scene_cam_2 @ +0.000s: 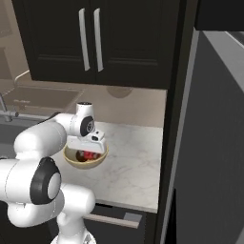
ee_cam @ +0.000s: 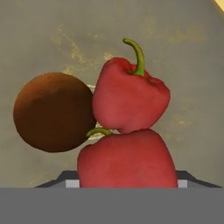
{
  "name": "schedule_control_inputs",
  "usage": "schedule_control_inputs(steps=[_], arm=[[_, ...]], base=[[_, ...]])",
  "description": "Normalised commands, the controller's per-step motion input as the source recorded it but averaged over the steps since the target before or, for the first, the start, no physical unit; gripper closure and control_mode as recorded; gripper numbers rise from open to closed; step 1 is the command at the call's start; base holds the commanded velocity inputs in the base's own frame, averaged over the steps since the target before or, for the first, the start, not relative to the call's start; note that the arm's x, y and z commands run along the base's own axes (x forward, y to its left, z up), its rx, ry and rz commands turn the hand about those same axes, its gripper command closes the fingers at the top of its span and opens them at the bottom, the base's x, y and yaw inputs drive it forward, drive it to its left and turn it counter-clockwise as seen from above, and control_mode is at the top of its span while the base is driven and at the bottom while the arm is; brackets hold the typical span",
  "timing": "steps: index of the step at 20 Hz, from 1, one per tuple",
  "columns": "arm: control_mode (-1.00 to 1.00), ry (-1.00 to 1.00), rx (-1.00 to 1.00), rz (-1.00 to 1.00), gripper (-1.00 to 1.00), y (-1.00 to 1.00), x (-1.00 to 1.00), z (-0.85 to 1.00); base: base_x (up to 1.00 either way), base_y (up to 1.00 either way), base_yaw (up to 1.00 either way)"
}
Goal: Take the bell pepper, bell pepper, and orange from the freezer and place them in the bowl on the counter.
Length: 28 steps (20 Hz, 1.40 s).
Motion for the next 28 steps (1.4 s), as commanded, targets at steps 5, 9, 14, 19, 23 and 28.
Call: schedule_control_inputs(steps=[5,9,14,19,23,28], arm=[[-1.0,0.0,0.0,0.0,-1.0,0.0,0.0,0.0],[-1.0,-0.02,0.0,0.0,-1.0,0.0,-0.01,0.0],[-1.0,-0.14,0.0,0.0,-1.0,0.0,-0.26,0.0],[-1.0,-0.29,0.0,0.0,-1.0,0.0,-0.61,0.12],[-1.0,-0.32,0.0,0.0,-1.0,0.0,-0.68,0.15],[-1.0,-0.26,0.0,0.0,-1.0,0.0,-0.5,0.43]], base=[[0.0,0.0,0.0],[0.0,0.0,0.0],[0.0,0.0,0.0],[0.0,0.0,0.0],[0.0,0.0,0.0],[0.0,0.0,0.0]])
